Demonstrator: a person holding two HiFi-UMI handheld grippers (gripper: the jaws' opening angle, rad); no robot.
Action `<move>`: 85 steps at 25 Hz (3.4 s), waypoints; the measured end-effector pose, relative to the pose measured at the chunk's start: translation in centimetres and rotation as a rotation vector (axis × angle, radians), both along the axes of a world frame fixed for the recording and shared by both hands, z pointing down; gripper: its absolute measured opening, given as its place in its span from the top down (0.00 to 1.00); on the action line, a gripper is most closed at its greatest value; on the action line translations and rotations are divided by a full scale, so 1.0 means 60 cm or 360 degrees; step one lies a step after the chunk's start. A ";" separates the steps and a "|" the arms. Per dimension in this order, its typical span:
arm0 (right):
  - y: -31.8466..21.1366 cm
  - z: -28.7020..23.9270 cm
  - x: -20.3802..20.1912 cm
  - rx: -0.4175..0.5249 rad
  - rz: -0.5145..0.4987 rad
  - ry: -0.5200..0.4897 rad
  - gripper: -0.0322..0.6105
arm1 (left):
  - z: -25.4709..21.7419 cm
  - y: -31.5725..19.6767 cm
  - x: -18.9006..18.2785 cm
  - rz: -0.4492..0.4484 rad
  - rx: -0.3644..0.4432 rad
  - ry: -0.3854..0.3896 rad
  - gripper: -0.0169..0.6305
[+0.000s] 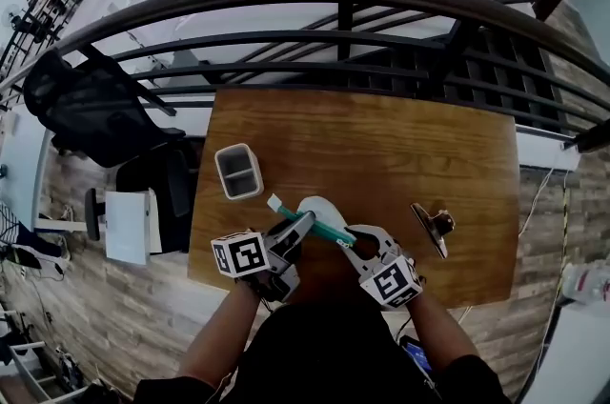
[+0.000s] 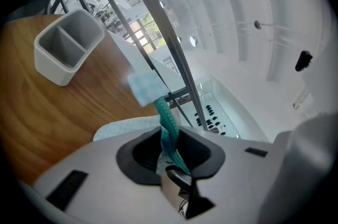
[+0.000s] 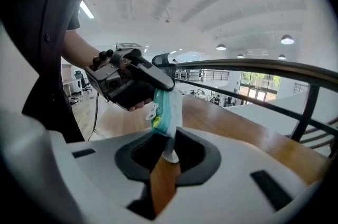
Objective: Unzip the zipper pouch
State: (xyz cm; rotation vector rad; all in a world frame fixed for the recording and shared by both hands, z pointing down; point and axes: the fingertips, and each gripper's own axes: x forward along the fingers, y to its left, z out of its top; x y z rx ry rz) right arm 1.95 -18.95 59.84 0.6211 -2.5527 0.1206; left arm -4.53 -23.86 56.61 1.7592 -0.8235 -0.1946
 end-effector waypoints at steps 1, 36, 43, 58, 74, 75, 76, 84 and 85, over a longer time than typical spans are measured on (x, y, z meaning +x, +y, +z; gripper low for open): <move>0.003 -0.004 -0.003 0.0011 -0.0014 0.0001 0.87 | -0.002 0.000 -0.004 0.0003 0.0019 -0.0004 0.85; 0.022 -0.105 0.028 -0.0082 0.0266 -0.0165 0.95 | -0.136 0.130 0.090 0.0614 0.0537 -0.0136 0.71; 0.030 -0.119 0.023 -0.0081 0.0291 -0.0201 0.95 | -0.130 0.141 0.093 0.0668 0.0541 -0.0167 0.71; 0.054 -0.132 -0.014 0.0158 0.0100 0.0005 0.95 | -0.117 0.135 0.102 0.0749 0.0539 -0.0345 0.64; 0.056 -0.117 0.005 0.0174 0.0041 0.0071 0.95 | -0.108 0.136 0.104 0.0717 0.0383 -0.0121 0.81; 0.057 -0.117 0.005 0.0176 0.0036 0.0083 0.95 | -0.107 0.135 0.104 0.0713 0.0378 -0.0122 0.81; 0.059 -0.117 0.004 0.0180 0.0027 0.0094 0.95 | -0.105 0.135 0.104 0.0710 0.0378 -0.0137 0.81; 0.068 -0.108 0.007 0.0116 0.0028 0.0041 0.95 | -0.100 0.147 0.098 0.0766 0.0425 -0.0251 0.82; 0.068 -0.106 0.010 0.0100 0.0039 0.0032 0.95 | -0.099 0.148 0.097 0.0765 0.0426 -0.0264 0.84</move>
